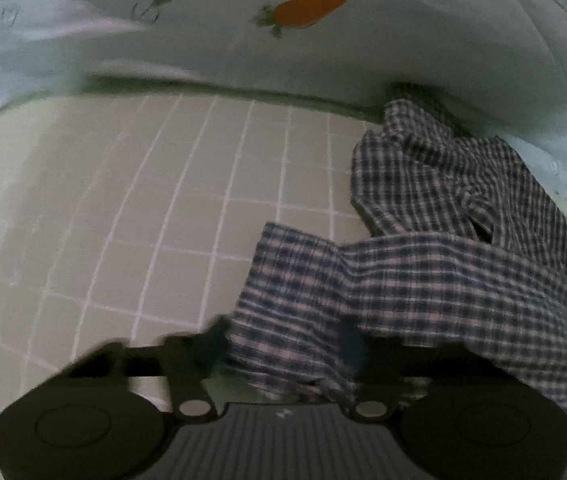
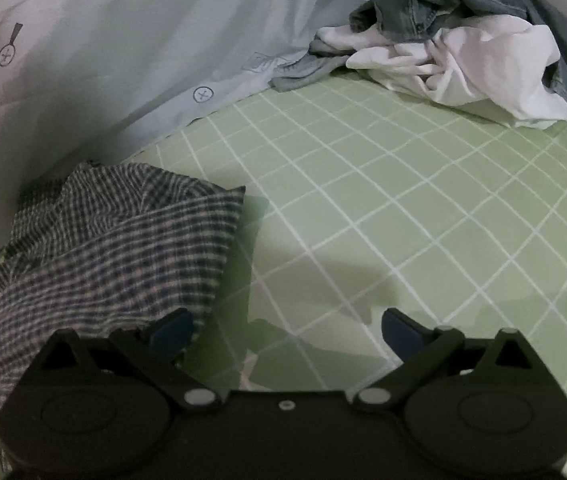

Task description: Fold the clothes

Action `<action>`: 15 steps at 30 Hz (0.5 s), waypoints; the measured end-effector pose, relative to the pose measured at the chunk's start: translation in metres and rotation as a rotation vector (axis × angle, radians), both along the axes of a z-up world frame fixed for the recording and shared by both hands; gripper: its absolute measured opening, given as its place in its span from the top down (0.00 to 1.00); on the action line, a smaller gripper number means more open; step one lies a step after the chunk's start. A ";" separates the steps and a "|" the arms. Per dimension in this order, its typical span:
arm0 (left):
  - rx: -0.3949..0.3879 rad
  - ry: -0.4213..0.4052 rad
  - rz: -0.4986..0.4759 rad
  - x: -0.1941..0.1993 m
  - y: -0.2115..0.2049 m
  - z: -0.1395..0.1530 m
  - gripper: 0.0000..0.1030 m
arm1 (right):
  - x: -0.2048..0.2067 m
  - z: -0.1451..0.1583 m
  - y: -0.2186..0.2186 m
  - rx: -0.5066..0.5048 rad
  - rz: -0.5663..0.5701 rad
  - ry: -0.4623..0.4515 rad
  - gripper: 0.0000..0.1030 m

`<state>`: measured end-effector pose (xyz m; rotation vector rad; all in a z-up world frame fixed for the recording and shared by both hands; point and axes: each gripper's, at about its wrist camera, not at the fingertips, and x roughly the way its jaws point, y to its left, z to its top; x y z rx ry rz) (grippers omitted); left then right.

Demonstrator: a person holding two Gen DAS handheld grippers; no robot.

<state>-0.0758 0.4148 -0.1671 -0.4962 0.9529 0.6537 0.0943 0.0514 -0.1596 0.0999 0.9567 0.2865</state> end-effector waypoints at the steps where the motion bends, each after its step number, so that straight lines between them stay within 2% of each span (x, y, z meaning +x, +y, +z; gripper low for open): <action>1: 0.015 -0.010 -0.002 0.000 -0.001 0.004 0.79 | -0.001 0.000 -0.001 0.001 -0.001 -0.001 0.01; 3: 0.048 -0.050 0.009 -0.005 -0.001 0.019 0.83 | -0.002 0.000 -0.003 -0.001 -0.002 -0.007 0.01; 10: 0.191 -0.204 0.056 -0.027 0.000 0.079 0.84 | -0.012 0.003 -0.009 0.004 0.003 -0.015 0.01; 15: 0.283 -0.289 0.141 -0.051 0.011 0.119 0.84 | -0.021 0.001 -0.006 0.013 0.036 -0.006 0.01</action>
